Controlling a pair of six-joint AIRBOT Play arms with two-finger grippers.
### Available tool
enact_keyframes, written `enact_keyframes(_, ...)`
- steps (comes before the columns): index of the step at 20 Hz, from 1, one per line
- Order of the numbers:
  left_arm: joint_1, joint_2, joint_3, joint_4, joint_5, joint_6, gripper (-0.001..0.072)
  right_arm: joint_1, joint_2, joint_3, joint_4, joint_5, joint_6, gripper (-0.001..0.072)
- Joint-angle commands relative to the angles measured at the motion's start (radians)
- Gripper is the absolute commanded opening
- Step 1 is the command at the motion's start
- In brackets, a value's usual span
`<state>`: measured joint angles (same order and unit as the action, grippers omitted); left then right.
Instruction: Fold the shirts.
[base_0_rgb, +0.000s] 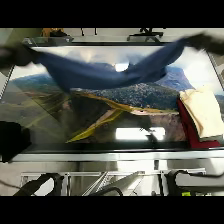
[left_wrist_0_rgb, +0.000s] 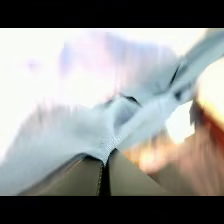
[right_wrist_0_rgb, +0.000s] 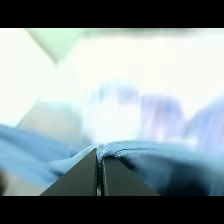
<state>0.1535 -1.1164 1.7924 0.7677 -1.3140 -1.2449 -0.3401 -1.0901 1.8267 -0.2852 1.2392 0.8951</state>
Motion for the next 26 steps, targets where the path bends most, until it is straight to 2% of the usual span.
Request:
enact_keyframes(1, 0.097, 0.153, 0.261, -0.06, 0.043, -0.047, 0.0011, 0.0, 0.284, 0.033, -0.029, -0.224, -0.021, 0.0018)
enact_keyframes(4, 0.293, 0.278, 0.302, -0.01, 0.082, -0.047, 0.0011, 0.0, 0.423, 0.033, -0.094, -0.327, -0.055, 0.0018)
enact_keyframes(6, 0.391, 0.347, 0.229, 0.019, 0.08, -0.048, 0.0011, 0.0, 0.452, 0.033, -0.116, -0.341, -0.088, 0.0018)
enact_keyframes(8, 0.362, 0.365, 0.136, 0.018, 0.077, -0.047, 0.0011, 0.0, 0.427, 0.033, -0.129, -0.307, -0.076, 0.0018)
enact_keyframes(11, 0.244, 0.308, 0.057, 0.026, 0.065, -0.035, 0.0011, 0.001, 0.326, 0.032, -0.123, -0.197, -0.051, 0.0019)
enact_keyframes(13, 0.179, 0.23, 0.008, 0.027, 0.016, -0.034, 0.0011, 0.006, 0.24, 0.017, -0.122, -0.107, -0.027, 0.0018)
enact_keyframes(15, 0.139, 0.137, -0.076, 0.027, 0.016, -0.016, 0.0011, 0.069, 0.134, -0.051, -0.124, -0.099, -0.034, 0.0018)
enact_keyframes(17, 0.115, 0.018, -0.173, 0.027, 0.032, 0.041, 0.0011, 0.156, 0.005, -0.144, -0.19, -0.162, -0.044, 0.0018)
enact_keyframes(20, 0.113, -0.227, -0.283, 0.029, 0.104, 0.114, 0.0011, 0.24, -0.247, -0.194, -0.328, -0.355, -0.058, 0.0018)
enact_keyframes(23, 0.126, -0.499, -0.217, 0.084, 0.138, 0.112, 0.0011, 0.239, -0.472, -0.156, -0.32, -0.463, -0.048, 0.0018)
enact_keyframes(26, 0.124, -0.711, -0.041, 0.093, 0.095, 0.09, 0.001, 0.23, -0.62, -0.062, -0.32, -0.474, -0.025, 0.0018)
